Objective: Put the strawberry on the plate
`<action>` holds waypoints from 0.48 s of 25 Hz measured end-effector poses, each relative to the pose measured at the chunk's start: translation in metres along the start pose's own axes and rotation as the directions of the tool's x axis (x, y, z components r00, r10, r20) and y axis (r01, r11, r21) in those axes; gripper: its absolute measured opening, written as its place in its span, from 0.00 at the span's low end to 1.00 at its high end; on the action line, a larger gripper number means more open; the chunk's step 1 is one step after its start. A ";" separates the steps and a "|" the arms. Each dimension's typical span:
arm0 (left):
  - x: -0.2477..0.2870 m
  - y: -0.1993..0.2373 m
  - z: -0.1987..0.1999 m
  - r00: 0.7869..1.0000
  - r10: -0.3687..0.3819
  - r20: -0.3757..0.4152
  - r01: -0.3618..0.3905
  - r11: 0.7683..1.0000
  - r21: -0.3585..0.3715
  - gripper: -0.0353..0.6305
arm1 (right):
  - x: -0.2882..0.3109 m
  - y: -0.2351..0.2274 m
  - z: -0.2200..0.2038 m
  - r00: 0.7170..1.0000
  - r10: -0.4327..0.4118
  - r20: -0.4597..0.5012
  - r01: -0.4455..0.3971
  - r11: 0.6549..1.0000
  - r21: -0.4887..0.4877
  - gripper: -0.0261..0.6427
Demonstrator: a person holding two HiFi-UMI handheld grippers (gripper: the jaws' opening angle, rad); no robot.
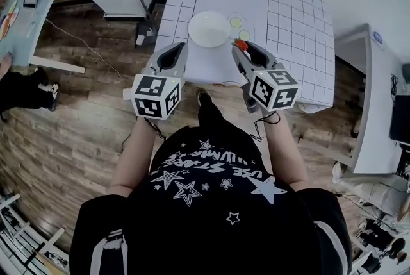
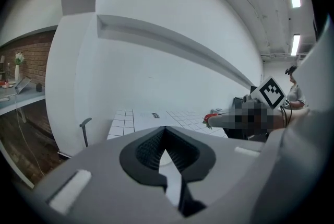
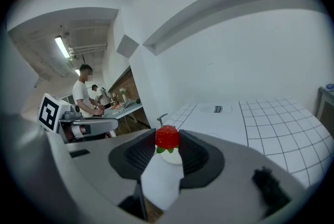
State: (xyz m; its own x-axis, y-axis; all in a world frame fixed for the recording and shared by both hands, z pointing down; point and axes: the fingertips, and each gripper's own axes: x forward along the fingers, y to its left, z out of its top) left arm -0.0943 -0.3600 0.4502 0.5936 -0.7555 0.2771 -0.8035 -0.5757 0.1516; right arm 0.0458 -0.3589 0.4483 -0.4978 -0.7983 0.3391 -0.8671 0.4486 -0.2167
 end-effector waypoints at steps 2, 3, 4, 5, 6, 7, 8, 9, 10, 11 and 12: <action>0.003 0.005 -0.006 1.000 0.004 0.006 -0.003 1.000 -0.004 0.07 | 0.009 0.002 -0.004 1.000 0.011 -0.001 -0.011 1.000 -0.009 0.26; 0.009 0.009 -0.006 1.000 0.007 -0.001 -0.007 1.000 -0.011 0.07 | 0.017 0.000 -0.002 1.000 0.023 -0.012 -0.023 1.000 -0.012 0.26; 0.018 0.015 -0.004 1.000 0.015 -0.014 -0.015 1.000 -0.020 0.07 | 0.028 -0.004 0.002 0.999 0.038 -0.030 -0.039 0.999 -0.014 0.26; 0.032 0.021 0.001 0.999 0.023 -0.030 -0.024 0.999 -0.027 0.07 | 0.042 -0.011 0.008 0.997 0.054 -0.051 -0.055 0.998 -0.016 0.26; 0.047 0.028 0.008 0.999 0.030 -0.044 -0.032 0.999 -0.033 0.07 | 0.056 -0.021 0.015 0.995 0.067 -0.072 -0.069 0.997 -0.018 0.26; 0.063 0.035 0.014 0.998 0.035 -0.058 -0.038 0.999 -0.039 0.07 | 0.071 -0.030 0.023 0.993 0.078 -0.091 -0.080 0.997 -0.017 0.26; 0.077 0.042 0.019 0.997 0.039 -0.072 -0.043 0.998 -0.045 0.07 | 0.083 -0.038 0.028 0.990 0.089 -0.109 -0.091 0.996 -0.013 0.26; 0.088 0.047 0.023 0.995 0.044 -0.087 -0.049 0.997 -0.051 0.07 | 0.095 -0.043 0.031 0.987 0.101 -0.127 -0.103 0.995 -0.006 0.26; 0.097 0.052 0.024 0.993 0.050 -0.103 -0.056 0.997 -0.056 0.07 | 0.105 -0.047 0.032 0.983 0.117 -0.145 -0.117 0.993 0.003 0.26; 0.105 0.057 0.026 0.991 0.057 -0.117 -0.064 0.996 -0.058 0.07 | 0.114 -0.050 0.033 0.978 0.134 -0.160 -0.134 0.991 0.013 0.26; 0.111 0.061 0.027 0.990 0.064 -0.128 -0.072 0.996 -0.059 0.07 | 0.123 -0.052 0.033 0.973 0.150 -0.175 -0.149 0.989 0.019 0.26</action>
State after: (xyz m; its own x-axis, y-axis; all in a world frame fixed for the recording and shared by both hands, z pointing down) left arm -0.0765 -0.4877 0.4649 0.5305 -0.7444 0.4055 -0.8453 -0.5004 0.1872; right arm 0.0303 -0.4941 0.4711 -0.6182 -0.6393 0.4572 -0.7826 0.5548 -0.2824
